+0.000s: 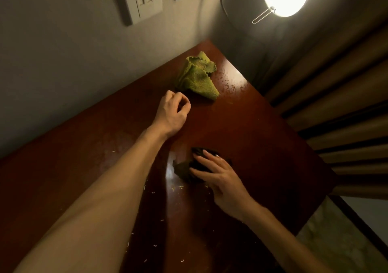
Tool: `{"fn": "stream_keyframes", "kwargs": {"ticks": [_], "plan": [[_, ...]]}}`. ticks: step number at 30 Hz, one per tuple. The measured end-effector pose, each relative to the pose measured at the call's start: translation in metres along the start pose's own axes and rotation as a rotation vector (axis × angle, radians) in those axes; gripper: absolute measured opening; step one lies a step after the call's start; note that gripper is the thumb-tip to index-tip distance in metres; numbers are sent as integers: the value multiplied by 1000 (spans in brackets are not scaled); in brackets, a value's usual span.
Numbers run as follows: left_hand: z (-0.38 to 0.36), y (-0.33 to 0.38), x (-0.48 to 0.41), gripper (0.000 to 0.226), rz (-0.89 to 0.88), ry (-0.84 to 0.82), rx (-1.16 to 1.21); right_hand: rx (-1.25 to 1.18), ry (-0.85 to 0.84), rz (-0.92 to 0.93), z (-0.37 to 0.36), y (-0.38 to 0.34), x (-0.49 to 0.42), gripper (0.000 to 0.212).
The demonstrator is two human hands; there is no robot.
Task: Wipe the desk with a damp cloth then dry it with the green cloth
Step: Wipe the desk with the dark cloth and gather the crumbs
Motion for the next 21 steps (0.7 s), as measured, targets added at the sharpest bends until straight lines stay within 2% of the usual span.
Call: {"fn": "stream_keyframes", "kwargs": {"ticks": [3,5,8,10,13,15,21], "plan": [[-7,2,2,23,-6,-4,-103,-15,55,-27,6,10,-1,67],[-11,5,5,28,-12,5,-159,-56,152,-70,26,26,-20,60],[-13,8,9,35,-44,26,-220,-125,369,-226,70,74,-49,55],[-13,9,10,37,-47,30,-240,-112,440,-328,100,107,-69,54],[-14,7,8,37,-29,18,-240,-164,426,-409,134,139,-86,52],[-15,7,6,36,-22,14,-248,-175,383,-398,141,146,-86,52],[-21,20,10,26,58,-4,-347,-164,397,-400,114,134,-33,55]]}}
Point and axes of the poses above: each hand's wrist, its own x-axis away from the middle knuckle, its own z-axis out of the back of the hand, y = z × x, the point moved 6 cm from there along -x, towards the middle knuckle, and after that the axes turned 5 degrees about -y, right-handed, at the moved point
